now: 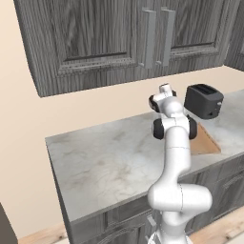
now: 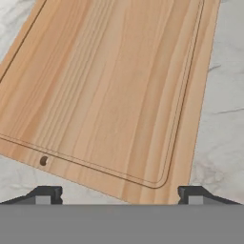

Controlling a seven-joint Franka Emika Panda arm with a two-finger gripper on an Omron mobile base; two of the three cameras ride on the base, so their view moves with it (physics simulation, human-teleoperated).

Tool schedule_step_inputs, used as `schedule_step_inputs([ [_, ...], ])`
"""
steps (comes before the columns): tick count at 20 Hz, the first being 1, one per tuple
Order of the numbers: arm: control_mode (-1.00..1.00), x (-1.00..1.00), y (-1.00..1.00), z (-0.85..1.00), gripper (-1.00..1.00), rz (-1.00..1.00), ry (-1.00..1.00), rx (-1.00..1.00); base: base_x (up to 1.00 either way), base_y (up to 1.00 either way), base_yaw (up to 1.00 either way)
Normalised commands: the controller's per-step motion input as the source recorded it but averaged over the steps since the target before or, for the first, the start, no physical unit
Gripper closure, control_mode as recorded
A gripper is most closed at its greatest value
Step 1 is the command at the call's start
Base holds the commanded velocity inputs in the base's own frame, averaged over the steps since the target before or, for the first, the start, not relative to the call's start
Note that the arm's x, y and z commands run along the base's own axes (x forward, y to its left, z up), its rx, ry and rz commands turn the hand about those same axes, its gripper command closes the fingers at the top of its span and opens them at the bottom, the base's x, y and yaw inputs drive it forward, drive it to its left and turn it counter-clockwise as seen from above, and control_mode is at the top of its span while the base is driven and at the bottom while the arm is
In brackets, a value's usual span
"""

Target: Move the cutting board and knife to the sink. Then move spray from the cabinet to the counter.

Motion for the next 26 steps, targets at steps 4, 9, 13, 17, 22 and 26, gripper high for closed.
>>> schedule_step_inputs([
  [4, -1.0, -0.99, -0.37, -0.56, -1.0, 0.0, 0.16, 0.0, 0.0, 0.0, 0.0],
  [9, -1.0, -1.0, -0.39, -0.54, -1.0, 0.0, 0.17, 0.0, 0.0, 0.0, 0.0],
  [13, -1.0, -1.0, -0.43, -0.52, -1.0, 0.0, 0.18, 0.0, 0.0, 0.0, 0.0],
  [17, -1.0, -0.88, -0.39, -0.44, -1.0, 0.0, 0.17, 0.0, 0.0, 0.0, 0.0],
  [22, -1.0, -0.45, -0.21, -0.16, -1.0, -0.01, 0.08, 0.0, 0.0, 0.0, 0.0],
  [26, -1.0, 0.0, 0.0, 0.31, -1.0, 0.0, -0.09, 0.04, 0.0, 0.0, 0.0],
])
